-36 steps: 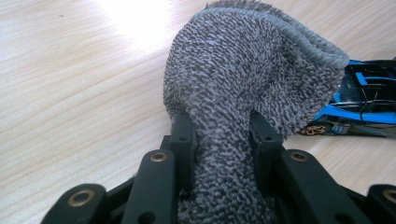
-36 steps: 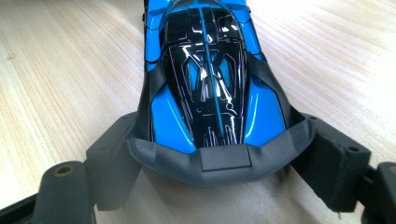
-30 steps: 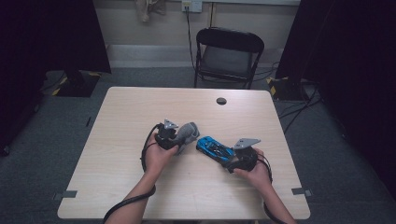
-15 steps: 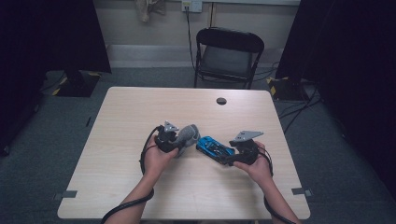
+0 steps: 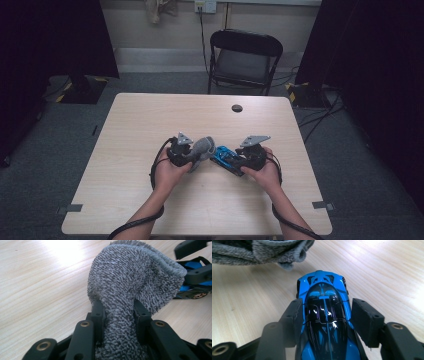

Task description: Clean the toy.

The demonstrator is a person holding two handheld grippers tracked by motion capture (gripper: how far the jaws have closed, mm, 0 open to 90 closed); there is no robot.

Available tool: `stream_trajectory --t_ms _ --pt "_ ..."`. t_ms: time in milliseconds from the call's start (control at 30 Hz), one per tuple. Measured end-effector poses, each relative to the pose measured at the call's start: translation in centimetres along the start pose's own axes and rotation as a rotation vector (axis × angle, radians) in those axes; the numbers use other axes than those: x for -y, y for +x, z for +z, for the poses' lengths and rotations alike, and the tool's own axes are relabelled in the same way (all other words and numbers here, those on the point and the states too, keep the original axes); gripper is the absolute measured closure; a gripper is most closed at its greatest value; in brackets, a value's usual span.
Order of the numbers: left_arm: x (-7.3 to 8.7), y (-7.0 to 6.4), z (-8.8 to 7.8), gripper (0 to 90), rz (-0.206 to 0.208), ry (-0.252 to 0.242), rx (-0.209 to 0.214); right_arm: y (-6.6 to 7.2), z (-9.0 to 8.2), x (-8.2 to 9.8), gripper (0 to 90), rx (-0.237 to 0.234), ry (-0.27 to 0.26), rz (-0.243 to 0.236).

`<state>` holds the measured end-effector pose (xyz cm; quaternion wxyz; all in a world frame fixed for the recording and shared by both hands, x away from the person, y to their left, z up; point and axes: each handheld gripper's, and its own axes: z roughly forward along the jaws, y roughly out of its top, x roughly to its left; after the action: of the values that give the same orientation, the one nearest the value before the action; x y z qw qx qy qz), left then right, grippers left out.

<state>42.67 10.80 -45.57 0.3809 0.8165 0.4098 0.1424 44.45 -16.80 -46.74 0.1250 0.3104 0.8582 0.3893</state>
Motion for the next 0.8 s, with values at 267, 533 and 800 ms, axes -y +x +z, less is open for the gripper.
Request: stream_trajectory --t_ms 267,533,800 --pt "0.4 -0.2 -0.5 68.5 0.006 0.003 0.016 0.3 1.1 0.2 46.9 0.007 -0.015 0.005" --pt "0.9 -1.4 -1.1 68.6 0.041 0.009 0.058 0.6 1.3 0.4 49.9 0.032 -0.031 -0.003" --pt "1.8 -4.9 -1.4 68.6 0.112 0.038 0.15 0.7 1.3 0.3 49.9 0.042 -0.021 -0.004"
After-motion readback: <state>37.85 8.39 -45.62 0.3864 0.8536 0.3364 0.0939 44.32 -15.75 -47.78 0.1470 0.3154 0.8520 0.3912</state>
